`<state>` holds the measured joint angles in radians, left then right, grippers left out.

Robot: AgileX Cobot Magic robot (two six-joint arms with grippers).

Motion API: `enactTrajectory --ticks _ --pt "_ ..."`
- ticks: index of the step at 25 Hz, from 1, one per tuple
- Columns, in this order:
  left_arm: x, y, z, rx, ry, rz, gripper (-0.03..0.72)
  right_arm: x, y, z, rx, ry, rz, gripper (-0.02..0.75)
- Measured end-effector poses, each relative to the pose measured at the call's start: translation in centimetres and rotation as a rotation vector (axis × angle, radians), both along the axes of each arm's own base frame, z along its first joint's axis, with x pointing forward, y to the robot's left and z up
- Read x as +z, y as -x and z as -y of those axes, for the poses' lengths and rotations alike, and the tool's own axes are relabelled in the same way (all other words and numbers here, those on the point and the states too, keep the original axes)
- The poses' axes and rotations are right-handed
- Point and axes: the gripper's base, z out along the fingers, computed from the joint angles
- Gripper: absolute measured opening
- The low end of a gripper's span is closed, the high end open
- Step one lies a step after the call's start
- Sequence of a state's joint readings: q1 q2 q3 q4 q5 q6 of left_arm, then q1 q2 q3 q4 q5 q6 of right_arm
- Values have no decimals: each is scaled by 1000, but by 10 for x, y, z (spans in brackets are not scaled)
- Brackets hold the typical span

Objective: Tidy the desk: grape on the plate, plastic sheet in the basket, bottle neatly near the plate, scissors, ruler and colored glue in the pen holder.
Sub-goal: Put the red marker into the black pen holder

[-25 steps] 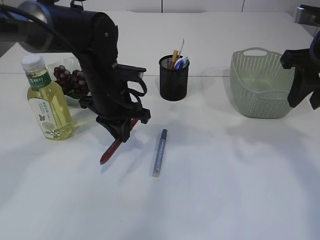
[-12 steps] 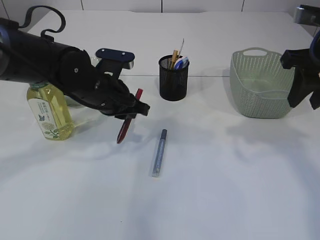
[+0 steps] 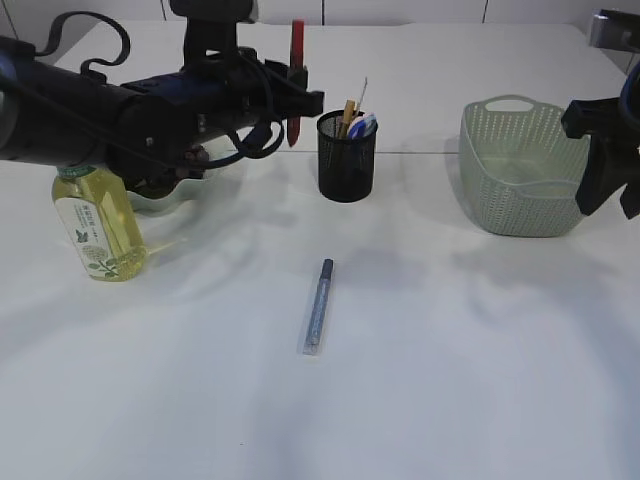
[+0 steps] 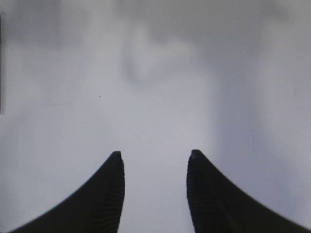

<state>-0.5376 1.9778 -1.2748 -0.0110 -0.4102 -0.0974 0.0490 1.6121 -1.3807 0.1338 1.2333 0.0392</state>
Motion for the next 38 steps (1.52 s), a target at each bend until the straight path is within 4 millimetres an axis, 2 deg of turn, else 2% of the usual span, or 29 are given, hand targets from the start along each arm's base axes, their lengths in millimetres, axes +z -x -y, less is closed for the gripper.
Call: enactTrajectory --ticks 3,6,10,17,26,33,38 --pt "16 -6 -3 8 74 144 78 0 0 1 4 7 1 349" --pt "21 -22 -4 27 118 207 79 0 0 1 5 16 1 349" --pt "8 -48 3 42 145 205 79 0 0 2 8 19 2 349" --pt "-3 -75 22 -1 192 205 79 0 0 2 11 27 2 349" --pt "-19 -94 31 -16 208 195 79 0 0 3 13 41 3 349" --pt "-29 -98 27 -5 196 167 80 0 0 4 13 42 3 349" --pt "-30 -99 27 -4 192 160 76 0 0 4 13 42 3 349"
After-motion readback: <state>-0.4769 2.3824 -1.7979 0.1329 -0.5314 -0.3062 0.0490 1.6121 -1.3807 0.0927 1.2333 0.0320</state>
